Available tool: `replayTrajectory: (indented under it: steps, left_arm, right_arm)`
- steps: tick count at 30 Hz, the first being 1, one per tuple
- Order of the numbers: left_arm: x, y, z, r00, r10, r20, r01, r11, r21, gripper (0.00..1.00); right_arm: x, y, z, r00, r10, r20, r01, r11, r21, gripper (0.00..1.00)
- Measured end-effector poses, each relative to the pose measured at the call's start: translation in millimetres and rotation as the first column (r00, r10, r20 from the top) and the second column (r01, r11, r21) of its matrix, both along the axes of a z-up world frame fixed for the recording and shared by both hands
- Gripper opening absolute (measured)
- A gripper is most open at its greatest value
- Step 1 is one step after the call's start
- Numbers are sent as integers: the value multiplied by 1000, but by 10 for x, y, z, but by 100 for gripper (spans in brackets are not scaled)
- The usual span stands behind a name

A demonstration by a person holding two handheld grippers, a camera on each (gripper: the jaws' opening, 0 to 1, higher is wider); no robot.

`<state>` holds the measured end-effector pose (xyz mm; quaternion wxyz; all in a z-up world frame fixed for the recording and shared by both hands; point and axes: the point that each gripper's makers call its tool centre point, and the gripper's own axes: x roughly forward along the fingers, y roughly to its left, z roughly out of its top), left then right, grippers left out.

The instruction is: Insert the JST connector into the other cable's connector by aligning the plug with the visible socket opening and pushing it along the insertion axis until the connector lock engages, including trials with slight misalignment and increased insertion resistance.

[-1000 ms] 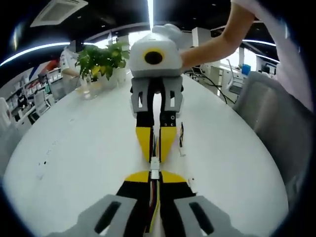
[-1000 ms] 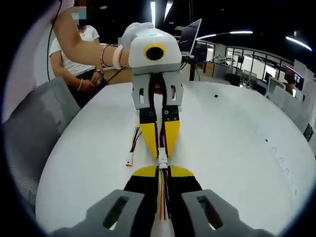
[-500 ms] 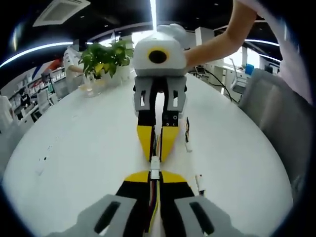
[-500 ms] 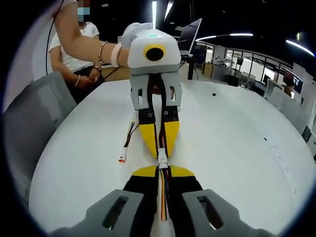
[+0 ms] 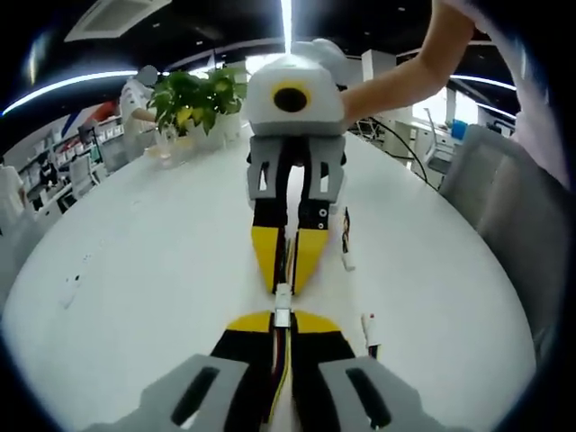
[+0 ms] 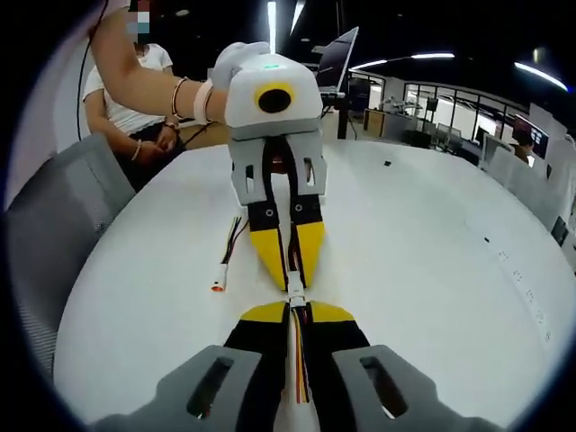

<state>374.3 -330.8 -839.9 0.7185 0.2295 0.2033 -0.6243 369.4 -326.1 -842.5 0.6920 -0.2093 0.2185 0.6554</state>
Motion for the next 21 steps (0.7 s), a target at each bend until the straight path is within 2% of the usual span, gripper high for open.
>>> replayTrajectory:
  steps: [8, 10, 21]
  left_arm:
    - [38, 6, -21, 1000, 3, 6, -3, 1000, 0, 1]
    - [58, 12, -31, 1000, 23, -9, -23, 1000, 0, 1]
    - [69, 40, -46, 1000, 22, 5, -22, 1000, 1, 3]
  right_arm:
    - [5, -15, -3, 1000, -8, -4, 8, 1000, 5, 4]
    - [8, -18, -4, 1000, -14, -8, 14, 1000, 6, 4]
    - [23, -22, -17, 1000, -17, 8, 17, 1000, 3, 4]
